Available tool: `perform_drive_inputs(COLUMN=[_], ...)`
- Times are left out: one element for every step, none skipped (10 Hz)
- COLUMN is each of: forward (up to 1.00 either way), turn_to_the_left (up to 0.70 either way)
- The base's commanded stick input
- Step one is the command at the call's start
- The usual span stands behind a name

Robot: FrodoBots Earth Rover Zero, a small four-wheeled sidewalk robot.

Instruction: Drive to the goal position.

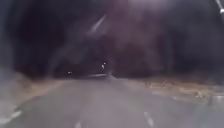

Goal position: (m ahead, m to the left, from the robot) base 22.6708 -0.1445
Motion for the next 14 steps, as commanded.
perform_drive_inputs(forward=[1.00, 1.00, 1.00, 1.00, 1.00, 1.00, 1.00, 1.00, 1.00, 1.00, 1.00, 1.00, 1.00, 1.00], turn_to_the_left=[0.00, 0.00, 0.01, 0.14, 0.39, 0.40, 0.40, 0.40, 0.37, 0.17, 0.00, 0.00, 0.00, 0.00])
